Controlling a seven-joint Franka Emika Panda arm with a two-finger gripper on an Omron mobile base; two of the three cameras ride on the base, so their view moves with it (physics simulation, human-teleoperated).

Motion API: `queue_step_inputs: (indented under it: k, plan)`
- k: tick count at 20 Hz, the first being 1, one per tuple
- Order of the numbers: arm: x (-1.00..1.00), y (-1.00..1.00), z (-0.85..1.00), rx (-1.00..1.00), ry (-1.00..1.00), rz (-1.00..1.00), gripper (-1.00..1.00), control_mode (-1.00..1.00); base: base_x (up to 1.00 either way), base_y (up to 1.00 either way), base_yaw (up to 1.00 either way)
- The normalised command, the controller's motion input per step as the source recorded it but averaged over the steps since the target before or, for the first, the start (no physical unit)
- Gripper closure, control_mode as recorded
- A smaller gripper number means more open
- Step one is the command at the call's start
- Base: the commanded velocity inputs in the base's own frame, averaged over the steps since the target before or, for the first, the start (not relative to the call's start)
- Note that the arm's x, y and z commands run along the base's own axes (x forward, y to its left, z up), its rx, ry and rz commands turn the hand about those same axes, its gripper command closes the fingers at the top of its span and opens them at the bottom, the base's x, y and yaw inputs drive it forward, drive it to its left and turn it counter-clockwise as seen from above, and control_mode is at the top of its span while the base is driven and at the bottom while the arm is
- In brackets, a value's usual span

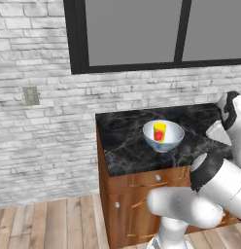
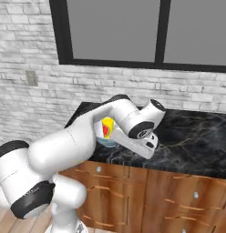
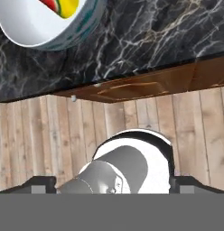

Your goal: Place the cup inside the bowl on the dining table and move the bowl to any counter.

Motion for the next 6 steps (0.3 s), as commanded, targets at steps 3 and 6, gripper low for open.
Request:
queue_step_inputs:
  k: [3,6]
  plan:
    - [-0.81,0.27,0.0,-0.23,-0.02,0.0,-1.0,-1.0,0.0,0.0,0.0]
    - [-0.46,0.5,0.0,-0.19,-0.02,0.0,-1.0,-1.0,0.0,0.0,0.0]
